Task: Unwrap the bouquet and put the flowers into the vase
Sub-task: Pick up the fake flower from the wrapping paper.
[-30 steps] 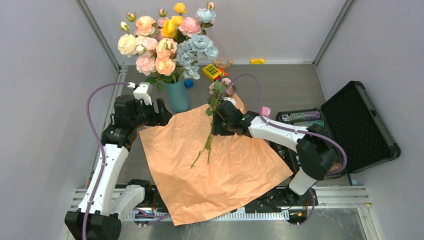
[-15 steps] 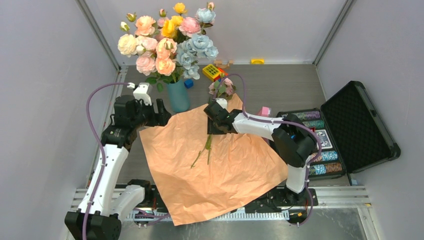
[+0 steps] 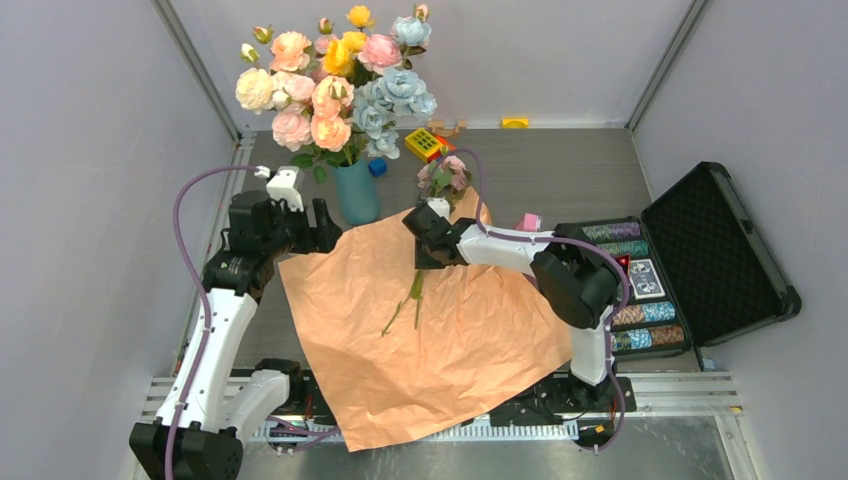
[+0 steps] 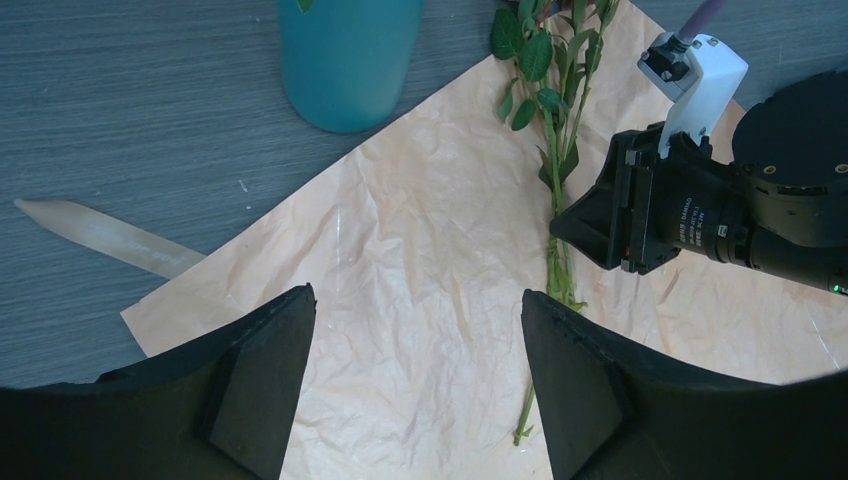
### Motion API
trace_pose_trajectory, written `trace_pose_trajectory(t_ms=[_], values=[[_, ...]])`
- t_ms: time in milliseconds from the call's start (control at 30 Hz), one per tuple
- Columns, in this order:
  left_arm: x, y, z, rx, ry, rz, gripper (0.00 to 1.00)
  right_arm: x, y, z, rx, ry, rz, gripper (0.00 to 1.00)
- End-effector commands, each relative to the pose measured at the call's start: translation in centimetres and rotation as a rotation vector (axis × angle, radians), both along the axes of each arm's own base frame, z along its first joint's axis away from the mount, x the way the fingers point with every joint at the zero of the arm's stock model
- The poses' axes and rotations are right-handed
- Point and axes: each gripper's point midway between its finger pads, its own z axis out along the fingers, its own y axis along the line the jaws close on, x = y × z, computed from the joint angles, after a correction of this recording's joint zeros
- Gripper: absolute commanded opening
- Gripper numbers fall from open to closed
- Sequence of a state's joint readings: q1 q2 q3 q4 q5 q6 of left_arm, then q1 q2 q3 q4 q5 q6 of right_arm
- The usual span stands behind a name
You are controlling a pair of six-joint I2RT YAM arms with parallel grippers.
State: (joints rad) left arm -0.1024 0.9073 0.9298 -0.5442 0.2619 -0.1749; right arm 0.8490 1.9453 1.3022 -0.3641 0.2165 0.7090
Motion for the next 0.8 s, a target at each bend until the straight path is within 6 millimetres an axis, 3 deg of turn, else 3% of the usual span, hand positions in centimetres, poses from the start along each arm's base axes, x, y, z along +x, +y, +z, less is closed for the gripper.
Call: trace_pose_trajectory(t_ms=[0,467,767], values=[[0.1,0.2,0.1,0.012,-0.014,0.002,0.77,1.4,1.1,1.2,0.024,-0.048,-0.009,0.26],[0.1,0.3,-0.3,0.017,0.000,0.003,0.77,1.6,0.9,0.7,0.014,-0.044,-0.040,0.13],[0.2,0.3,-0.5,0.020,0.010,0.002,0.78,1.6,0.4,2.7,0.037,-0.078,-0.057,0.08]])
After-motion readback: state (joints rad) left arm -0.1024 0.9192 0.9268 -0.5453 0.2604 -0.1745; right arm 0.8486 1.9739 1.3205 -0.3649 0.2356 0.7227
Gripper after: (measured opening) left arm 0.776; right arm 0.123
